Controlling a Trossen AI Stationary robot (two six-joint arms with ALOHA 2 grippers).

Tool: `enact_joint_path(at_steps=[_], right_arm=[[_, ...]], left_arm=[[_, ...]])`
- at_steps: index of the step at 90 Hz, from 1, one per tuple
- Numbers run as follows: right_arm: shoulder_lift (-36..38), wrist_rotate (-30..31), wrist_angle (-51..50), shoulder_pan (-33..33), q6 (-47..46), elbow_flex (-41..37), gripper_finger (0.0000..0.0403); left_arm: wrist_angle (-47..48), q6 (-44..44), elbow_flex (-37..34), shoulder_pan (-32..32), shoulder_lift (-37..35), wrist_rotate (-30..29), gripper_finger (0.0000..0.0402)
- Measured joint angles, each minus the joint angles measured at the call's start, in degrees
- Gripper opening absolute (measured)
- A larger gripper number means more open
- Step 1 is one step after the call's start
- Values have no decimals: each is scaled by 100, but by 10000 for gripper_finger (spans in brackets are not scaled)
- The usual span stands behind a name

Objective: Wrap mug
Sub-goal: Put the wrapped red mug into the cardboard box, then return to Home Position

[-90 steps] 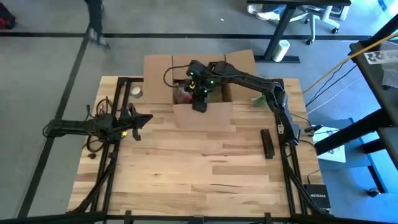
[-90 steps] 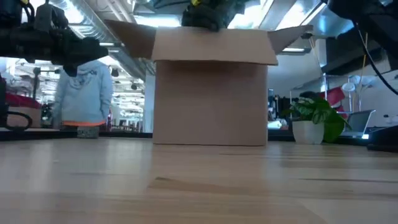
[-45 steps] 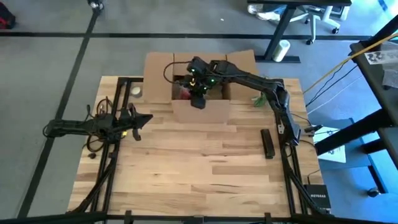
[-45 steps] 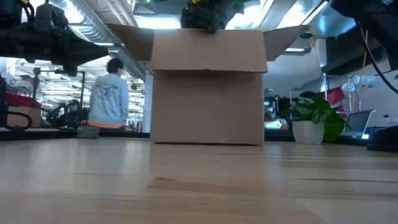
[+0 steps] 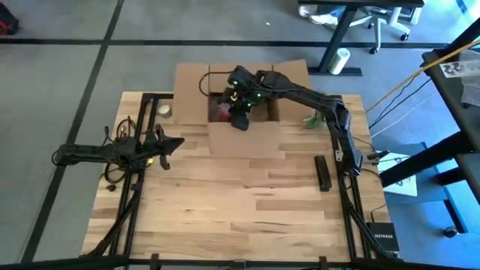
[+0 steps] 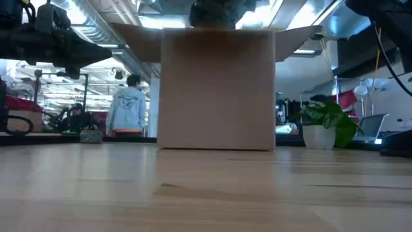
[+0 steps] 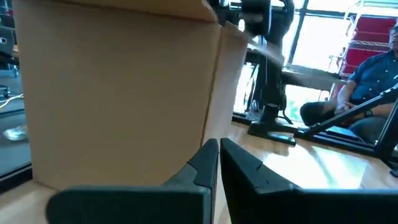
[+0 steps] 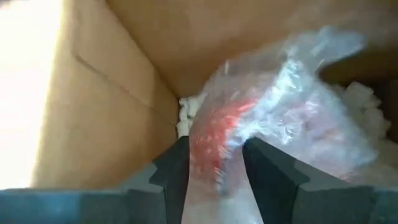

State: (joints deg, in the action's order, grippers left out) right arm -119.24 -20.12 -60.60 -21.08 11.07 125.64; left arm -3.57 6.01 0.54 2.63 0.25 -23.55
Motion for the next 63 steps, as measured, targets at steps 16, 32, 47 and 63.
enact_joint_path(at_steps=[16, 32, 47, 63], right_arm=[[18, -46, -113, 0, -152, 743, 136], [313, 289, 318, 8, -342, 837, 135], [610, 1341, -201, 9, -315, 896, 76], [928, 1931, -949, 44, -399, 921, 12]], left_arm=[[0, -1, 0, -1, 0, -2, 0], [0, -1, 0, -1, 4, -2, 0], [0, 1, 0, -1, 7, -2, 0], [0, 0, 0, -1, 7, -2, 0]])
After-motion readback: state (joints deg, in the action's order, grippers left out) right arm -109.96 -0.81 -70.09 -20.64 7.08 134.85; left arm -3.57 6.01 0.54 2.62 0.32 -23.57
